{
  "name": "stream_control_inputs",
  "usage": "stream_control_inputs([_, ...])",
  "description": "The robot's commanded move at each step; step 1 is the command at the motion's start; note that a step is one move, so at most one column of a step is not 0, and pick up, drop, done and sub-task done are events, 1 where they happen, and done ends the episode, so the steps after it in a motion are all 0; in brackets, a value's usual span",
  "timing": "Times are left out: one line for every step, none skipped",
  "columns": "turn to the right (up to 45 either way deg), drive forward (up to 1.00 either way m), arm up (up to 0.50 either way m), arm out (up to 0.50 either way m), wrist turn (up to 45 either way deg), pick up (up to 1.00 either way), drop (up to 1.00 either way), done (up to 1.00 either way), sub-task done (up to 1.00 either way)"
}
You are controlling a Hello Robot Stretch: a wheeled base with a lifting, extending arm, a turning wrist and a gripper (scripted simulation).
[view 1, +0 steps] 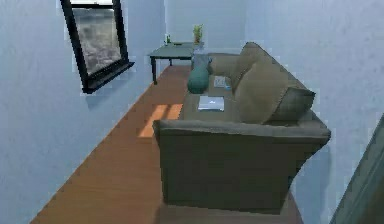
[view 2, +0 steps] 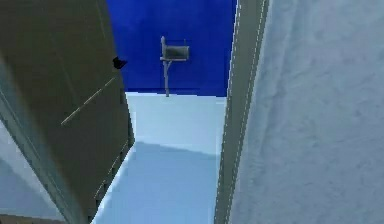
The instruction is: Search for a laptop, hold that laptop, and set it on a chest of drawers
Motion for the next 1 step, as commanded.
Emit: stream_control_inputs([0.0,0.30,0.00,0.00,0.0,0.00,0.00,0.00,0.00])
